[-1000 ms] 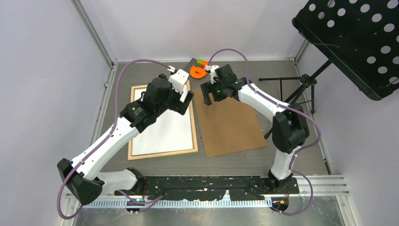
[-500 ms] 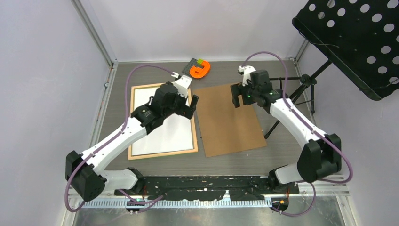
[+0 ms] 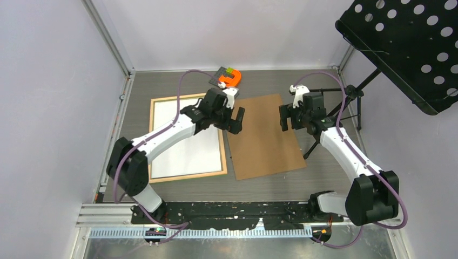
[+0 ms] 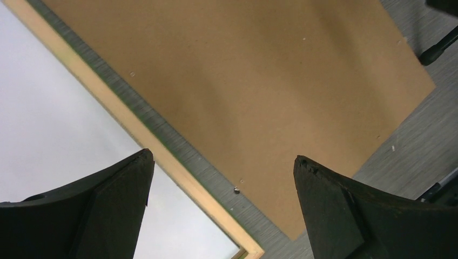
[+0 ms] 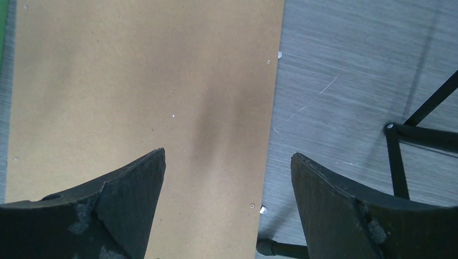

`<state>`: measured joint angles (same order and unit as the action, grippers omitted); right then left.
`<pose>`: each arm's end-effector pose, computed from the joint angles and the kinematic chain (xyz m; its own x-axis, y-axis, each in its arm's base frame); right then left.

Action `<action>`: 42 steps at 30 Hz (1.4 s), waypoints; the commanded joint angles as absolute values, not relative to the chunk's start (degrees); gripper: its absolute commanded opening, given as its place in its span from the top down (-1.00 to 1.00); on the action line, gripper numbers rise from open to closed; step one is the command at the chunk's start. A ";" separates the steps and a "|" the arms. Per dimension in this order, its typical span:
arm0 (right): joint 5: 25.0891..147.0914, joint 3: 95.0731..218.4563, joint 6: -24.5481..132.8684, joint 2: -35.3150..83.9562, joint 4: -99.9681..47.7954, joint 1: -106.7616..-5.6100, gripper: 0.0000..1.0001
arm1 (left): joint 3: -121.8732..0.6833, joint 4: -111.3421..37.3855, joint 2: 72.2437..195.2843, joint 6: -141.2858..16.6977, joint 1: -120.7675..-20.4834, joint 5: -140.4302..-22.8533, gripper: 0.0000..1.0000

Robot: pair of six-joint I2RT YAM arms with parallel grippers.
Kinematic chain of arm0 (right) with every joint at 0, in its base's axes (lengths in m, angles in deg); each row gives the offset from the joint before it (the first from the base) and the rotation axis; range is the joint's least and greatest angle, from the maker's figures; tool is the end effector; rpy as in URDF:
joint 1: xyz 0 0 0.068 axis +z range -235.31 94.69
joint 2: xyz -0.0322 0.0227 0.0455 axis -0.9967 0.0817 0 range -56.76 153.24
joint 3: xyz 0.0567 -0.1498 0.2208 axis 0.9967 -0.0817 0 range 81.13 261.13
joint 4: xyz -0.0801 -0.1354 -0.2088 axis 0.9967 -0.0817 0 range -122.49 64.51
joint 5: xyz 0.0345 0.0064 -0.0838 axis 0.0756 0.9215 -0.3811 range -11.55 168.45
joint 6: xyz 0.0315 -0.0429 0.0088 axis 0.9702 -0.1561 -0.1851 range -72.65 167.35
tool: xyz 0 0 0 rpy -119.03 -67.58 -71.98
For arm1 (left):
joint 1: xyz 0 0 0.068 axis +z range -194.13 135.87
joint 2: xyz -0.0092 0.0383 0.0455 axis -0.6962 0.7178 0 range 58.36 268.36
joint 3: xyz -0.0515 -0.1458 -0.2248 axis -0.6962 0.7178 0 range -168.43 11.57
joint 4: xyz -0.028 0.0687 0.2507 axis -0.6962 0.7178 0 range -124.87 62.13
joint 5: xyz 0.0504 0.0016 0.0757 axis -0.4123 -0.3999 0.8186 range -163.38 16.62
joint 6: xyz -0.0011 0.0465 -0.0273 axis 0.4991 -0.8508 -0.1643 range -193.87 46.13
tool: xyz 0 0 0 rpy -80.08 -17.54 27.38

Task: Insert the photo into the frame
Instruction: Move the photo frame to the center of the board.

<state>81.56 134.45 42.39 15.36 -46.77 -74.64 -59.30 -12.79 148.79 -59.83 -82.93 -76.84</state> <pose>0.2689 0.0528 0.2720 -0.6109 -0.2029 -0.7653 -0.2795 0.9596 -0.0313 0.2752 -0.2241 0.2793 -0.6626 0.2220 -0.7153 0.5152 0.8283 -0.2202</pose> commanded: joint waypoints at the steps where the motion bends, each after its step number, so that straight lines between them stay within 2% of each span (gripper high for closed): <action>1: 82.71 132.91 41.51 15.78 -41.94 -75.85 -0.85 | -68.10 -6.97 155.49 -54.45 -82.65 -84.74 -0.98; 5: 84.27 132.78 42.25 18.01 -41.67 -77.27 -0.84 | -71.67 -5.22 161.14 -52.69 -82.62 -88.15 -0.98; 18: 87.43 131.95 42.94 18.71 -40.52 -79.26 -0.83 | -69.65 -6.79 167.36 -48.71 -83.02 -91.36 -0.98; 42: 89.82 131.58 43.39 18.68 -40.43 -81.27 -0.82 | -65.03 -6.23 169.27 -49.84 -82.91 -82.24 -0.98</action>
<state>88.93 131.81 42.99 19.53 -42.73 -80.73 -65.88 -6.01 169.25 -48.81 -83.00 -84.71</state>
